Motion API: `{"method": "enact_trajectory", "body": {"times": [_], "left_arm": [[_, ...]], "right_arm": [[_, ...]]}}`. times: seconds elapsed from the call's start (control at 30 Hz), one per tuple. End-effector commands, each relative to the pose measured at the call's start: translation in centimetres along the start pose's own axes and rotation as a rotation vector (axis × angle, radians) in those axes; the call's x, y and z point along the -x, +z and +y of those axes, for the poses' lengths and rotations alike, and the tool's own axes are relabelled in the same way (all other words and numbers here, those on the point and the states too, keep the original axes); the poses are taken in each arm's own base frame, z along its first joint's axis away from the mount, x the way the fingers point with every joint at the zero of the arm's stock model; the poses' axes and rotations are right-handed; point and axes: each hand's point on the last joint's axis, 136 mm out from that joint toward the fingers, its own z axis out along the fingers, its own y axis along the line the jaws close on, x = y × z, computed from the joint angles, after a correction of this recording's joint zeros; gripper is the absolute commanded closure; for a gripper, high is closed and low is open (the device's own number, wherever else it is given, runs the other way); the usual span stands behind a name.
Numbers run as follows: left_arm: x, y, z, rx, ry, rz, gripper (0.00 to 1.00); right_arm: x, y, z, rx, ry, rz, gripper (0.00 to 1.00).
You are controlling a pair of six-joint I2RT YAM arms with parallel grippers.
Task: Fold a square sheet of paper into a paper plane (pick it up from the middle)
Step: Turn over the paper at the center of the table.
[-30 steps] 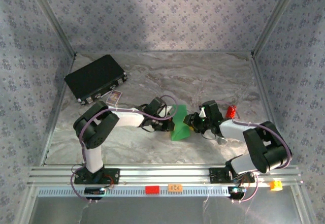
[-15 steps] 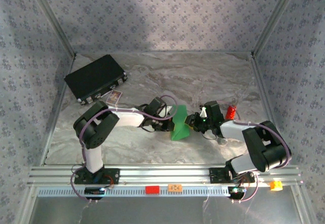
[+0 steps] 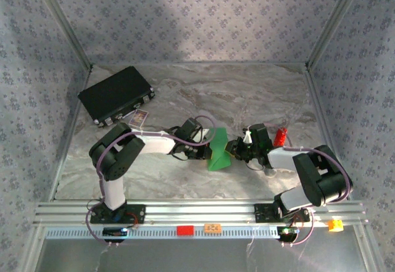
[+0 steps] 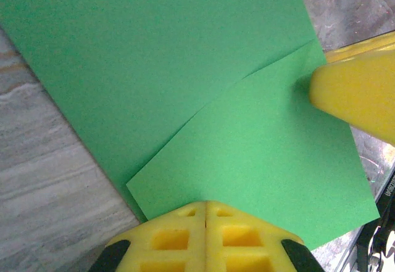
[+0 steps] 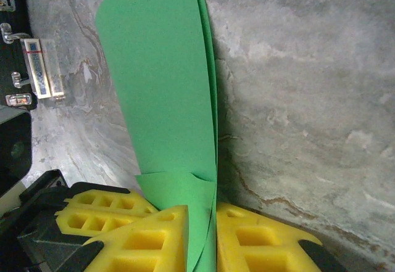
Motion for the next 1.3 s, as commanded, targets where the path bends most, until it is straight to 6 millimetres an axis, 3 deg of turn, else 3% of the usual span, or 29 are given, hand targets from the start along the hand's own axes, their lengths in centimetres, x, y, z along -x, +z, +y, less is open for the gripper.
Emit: {"method": "enact_trajectory", "body": {"times": [0.0,0.47,0.67,0.9,1.27], "left_arm": [[-1.4,-0.3,0.9,0.029,-0.035,0.038,1.0],[-1.4,-0.3,1.0,0.035,-0.034,0.035,1.0],[-0.7,-1.4,-0.3,0.003,-0.009,-0.006,0.96],[1.2,-4.9,-2.8,-0.02,0.052,-0.13,0.82],[3.5,-13.7,-2.2,0.143,0.107,-0.479,0.71]], "right_arm": [[0.0,0.2,-0.1,0.013,-0.016,0.004,0.8],[0.1,0.5,-0.3,0.011,-0.02,-0.002,0.83],[0.3,0.4,0.1,0.028,-0.024,-0.006,0.92],[0.7,-1.6,1.3,-0.01,-0.09,-0.043,0.95],[1.9,-8.7,3.4,-0.295,-0.333,-0.186,0.97]]}}
